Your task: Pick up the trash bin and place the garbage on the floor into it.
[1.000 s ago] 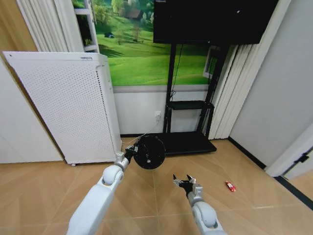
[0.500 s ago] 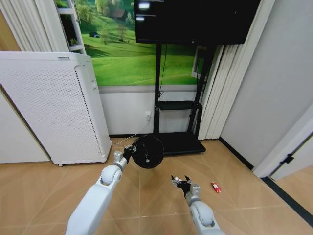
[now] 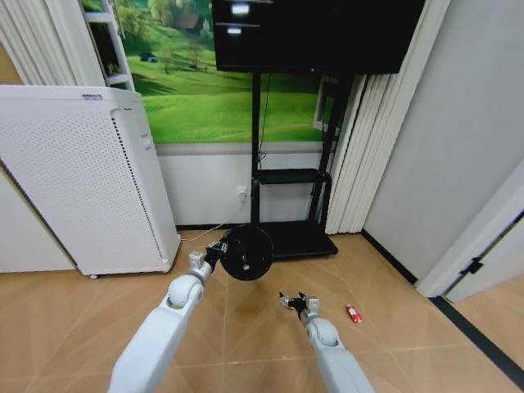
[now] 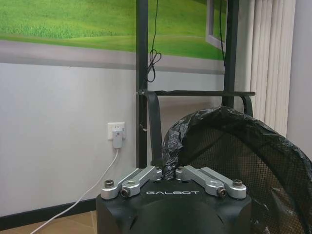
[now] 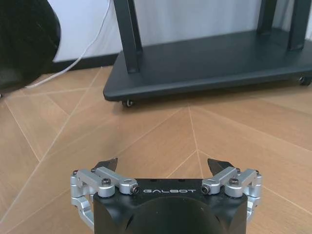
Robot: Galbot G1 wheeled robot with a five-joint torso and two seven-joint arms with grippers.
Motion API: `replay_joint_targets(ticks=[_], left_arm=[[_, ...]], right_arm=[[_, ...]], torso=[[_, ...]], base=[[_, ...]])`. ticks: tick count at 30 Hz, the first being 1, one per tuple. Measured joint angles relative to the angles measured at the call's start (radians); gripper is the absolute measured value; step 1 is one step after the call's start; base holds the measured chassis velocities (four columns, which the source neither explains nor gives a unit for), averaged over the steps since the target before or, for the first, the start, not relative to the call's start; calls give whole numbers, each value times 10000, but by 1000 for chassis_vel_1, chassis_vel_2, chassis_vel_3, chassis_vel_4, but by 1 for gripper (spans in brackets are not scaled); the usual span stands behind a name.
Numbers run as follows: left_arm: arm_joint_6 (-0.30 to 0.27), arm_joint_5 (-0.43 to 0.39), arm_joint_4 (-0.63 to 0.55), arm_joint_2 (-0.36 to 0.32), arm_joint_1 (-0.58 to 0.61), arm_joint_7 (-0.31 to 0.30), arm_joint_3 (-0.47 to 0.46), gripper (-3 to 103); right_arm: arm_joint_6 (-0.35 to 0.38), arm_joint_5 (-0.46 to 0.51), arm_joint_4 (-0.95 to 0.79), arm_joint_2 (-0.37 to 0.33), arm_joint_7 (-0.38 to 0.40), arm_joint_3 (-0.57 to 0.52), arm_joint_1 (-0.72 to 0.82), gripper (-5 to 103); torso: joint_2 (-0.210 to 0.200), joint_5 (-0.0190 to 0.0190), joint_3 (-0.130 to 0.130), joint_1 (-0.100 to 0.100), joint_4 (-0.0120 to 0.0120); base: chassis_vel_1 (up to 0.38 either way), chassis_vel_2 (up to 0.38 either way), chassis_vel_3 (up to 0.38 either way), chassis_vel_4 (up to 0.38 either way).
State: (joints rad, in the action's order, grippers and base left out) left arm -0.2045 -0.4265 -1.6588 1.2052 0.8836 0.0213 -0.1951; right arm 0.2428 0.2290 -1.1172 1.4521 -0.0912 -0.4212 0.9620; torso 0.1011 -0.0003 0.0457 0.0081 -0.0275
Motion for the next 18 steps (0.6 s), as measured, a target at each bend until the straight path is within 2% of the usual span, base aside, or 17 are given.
replay_joint_targets(ticks=[4,6,10,12,18], left_arm=[[-6,3,-70,-1,93,-16,-38,7],[-19,6,-214,-35,243,-47,-109,7],[-30,6,-304,-65,318,-64,-176,7],[-47,-9,-448,-162,435,-69,-316,7],[-54,-4,-474,-160,541,-67,-465,7]], right_arm=[[46,-121,681,122,-17,55,-345,100],[-14,-546,1624,329,-17,20,-852,100],[-100,-811,2124,432,-16,-38,-1141,100],[-357,-1061,2630,506,49,-110,-1459,100],[-231,-1040,2273,386,-13,-77,-1285,100]], torso=[[-1,3,0,0,-5],[0,2,0,0,-4],[-1,2,0,0,-4],[0,2,0,0,1],[0,1,-1,0,-3]], base=[[0,0,0,0],[0,0,0,0],[0,0,0,0],[0,0,0,0],[0,0,0,0]])
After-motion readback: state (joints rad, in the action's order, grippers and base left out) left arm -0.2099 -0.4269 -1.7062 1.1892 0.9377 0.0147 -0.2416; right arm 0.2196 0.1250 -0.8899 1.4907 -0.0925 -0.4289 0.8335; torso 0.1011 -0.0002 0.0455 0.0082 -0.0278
